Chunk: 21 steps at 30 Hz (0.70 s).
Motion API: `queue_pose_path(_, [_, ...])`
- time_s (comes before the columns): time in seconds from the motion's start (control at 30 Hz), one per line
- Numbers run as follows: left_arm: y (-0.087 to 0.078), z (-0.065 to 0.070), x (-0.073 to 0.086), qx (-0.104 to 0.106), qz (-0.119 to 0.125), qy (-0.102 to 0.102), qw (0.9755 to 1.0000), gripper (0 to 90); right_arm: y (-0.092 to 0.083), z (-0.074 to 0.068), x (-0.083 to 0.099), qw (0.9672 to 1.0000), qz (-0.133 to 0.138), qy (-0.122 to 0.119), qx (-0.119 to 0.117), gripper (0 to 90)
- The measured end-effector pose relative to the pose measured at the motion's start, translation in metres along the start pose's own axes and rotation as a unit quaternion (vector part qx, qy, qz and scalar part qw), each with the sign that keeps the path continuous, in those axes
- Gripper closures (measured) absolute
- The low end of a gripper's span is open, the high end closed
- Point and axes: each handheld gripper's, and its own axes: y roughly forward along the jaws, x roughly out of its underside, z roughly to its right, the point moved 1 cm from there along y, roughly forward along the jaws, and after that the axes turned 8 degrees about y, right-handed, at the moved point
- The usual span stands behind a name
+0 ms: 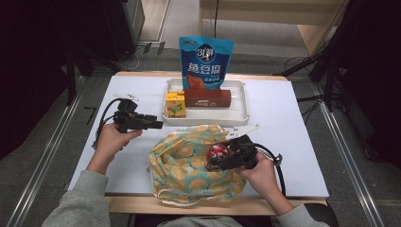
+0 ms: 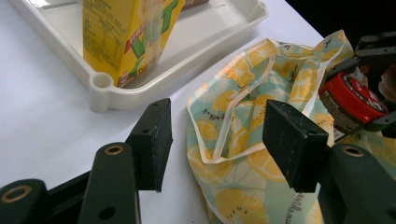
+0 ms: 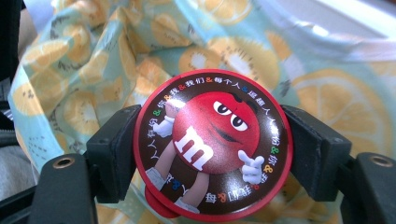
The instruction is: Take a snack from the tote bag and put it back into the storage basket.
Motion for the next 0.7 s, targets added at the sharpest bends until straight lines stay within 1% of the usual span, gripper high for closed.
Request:
queue_pose_path(0.23, [0.001, 0.001, -0.001, 0.001, 0.002, 0.002, 1.0, 43.0, -0.008, 0.001, -0.01, 1.0, 0.005, 0.002, 0.007, 26.9])
queue_pose_path(0.37, [0.001, 0.002, -0.001, 0.002, 0.003, 0.003, 1.0, 43.0, -0.01, 0.0, -0.015, 1.0, 0.001, 0.003, 0.003, 26.9])
queue_pose_path(0.6, [0.001, 0.001, -0.001, 0.005, 0.003, 0.0, 1.0, 41.9, -0.016, -0.003, -0.027, 1.0, 0.003, 0.002, 0.0, 26.9])
queue_pose_path(0.7, [0.001, 0.001, -0.001, 0.004, 0.002, 0.003, 1.0, 43.0, -0.017, -0.002, -0.031, 1.0, 0.002, 0.002, 0.0, 26.9])
